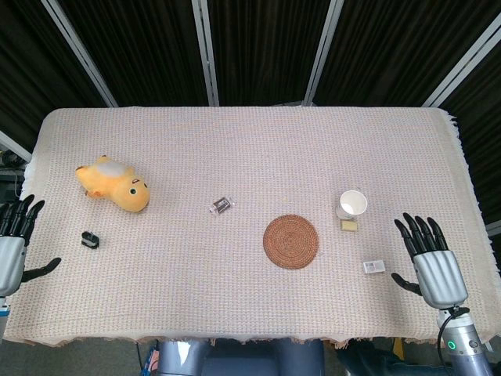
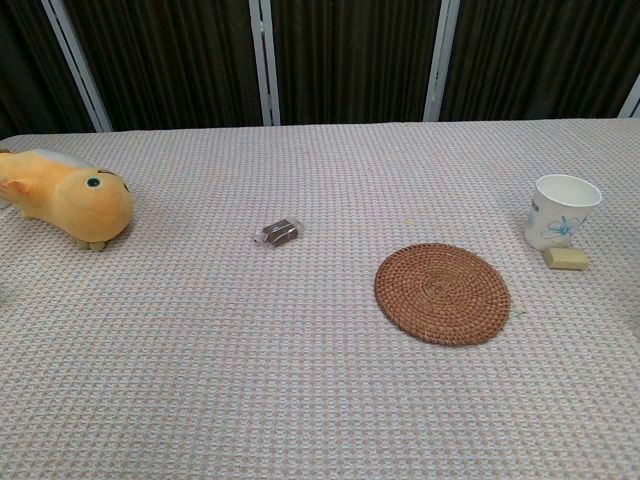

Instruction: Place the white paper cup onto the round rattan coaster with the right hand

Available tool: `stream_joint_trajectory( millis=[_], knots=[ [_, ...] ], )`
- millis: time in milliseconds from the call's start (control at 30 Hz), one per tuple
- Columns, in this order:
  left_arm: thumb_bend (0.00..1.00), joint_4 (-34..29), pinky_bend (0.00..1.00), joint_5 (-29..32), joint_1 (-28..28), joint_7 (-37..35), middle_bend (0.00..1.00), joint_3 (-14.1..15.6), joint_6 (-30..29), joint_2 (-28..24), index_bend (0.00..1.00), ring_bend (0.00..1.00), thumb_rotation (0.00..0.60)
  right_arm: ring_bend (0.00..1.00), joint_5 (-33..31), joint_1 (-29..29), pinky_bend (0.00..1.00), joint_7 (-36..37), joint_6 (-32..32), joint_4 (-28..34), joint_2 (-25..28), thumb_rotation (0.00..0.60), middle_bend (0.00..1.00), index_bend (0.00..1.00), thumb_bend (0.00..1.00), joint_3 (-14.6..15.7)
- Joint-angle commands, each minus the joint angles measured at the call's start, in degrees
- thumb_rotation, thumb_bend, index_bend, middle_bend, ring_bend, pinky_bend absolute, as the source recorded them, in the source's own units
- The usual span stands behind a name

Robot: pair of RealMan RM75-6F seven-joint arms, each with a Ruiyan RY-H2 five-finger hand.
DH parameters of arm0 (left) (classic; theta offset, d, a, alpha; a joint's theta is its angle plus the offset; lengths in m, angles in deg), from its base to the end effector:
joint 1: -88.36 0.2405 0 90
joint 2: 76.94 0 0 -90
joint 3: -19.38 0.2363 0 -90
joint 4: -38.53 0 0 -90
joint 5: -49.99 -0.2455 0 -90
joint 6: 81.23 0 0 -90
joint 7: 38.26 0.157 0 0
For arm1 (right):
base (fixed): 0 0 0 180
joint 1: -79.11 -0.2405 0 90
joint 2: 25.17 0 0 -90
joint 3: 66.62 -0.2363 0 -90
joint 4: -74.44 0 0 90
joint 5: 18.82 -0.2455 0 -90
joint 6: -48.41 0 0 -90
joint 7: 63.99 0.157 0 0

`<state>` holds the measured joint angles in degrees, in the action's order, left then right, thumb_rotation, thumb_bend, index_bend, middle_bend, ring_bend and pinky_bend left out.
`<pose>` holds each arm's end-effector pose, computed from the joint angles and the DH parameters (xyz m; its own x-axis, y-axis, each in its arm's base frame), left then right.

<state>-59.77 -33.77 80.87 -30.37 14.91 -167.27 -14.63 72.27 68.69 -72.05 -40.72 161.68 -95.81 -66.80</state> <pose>-0.2790 0.2134 0.1256 0.4482 -0.0539 0.8923 0.8930 -0.0192 -0.4497 -0.2797 -0.2118 0.0885 0.4963 0.0818 0.8643 -0.8463 -0.1763 0.5027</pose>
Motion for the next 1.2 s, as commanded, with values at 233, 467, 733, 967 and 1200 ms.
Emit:
stream_joint_trajectory(
  millis=[233, 467, 733, 967, 1200],
  knots=[
    [0.03, -0.43, 0.0, 0.18, 0.31, -0.77, 0.0, -0.11, -0.21, -0.65, 0.0, 0.0, 0.6, 0.0, -0.05, -0.31, 0.0, 0.69, 1.65, -0.62, -0.68, 0.6, 0.0, 0.0, 0.0, -0.5],
    [0.03, -0.41, 0.0, 0.45, 0.2, 0.56, 0.0, -0.22, 0.04, -0.67, 0.0, 0.0, 0.6, 0.0, -4.89, -8.12, 0.0, -1.63, 14.9, 1.84, -1.73, 0.6, 0.0, 0.0, 0.0, -4.56],
    [0.04, -1.22, 0.0, 2.35, -0.26, 3.49, 0.0, -0.92, 0.78, -0.18, 0.0, 0.0, 0.6, 0.0, -21.18, -18.83, 0.0, -6.72, 32.02, 0.62, -3.95, 0.6, 0.0, 0.0, 0.0, -12.97],
    [0.04, -0.64, 0.0, 4.36, -0.77, 5.31, 0.0, -1.5, 1.78, 0.75, 0.0, 0.0, 0.6, 0.0, -31.01, -24.64, 0.0, -12.3, 38.09, -7.12, -8.38, 0.6, 0.04, 0.0, 0.0, -15.6],
    [0.04, -0.36, 0.0, 6.45, -1.32, 6.62, 0.0, -2.18, 2.77, 1.5, 0.0, 0.0, 0.6, 0.1, -36.32, -27.34, 0.17, -14.25, 41.0, -12.62, -11.9, 0.6, 0.16, 0.02, 0.0, -15.19]
  ],
)
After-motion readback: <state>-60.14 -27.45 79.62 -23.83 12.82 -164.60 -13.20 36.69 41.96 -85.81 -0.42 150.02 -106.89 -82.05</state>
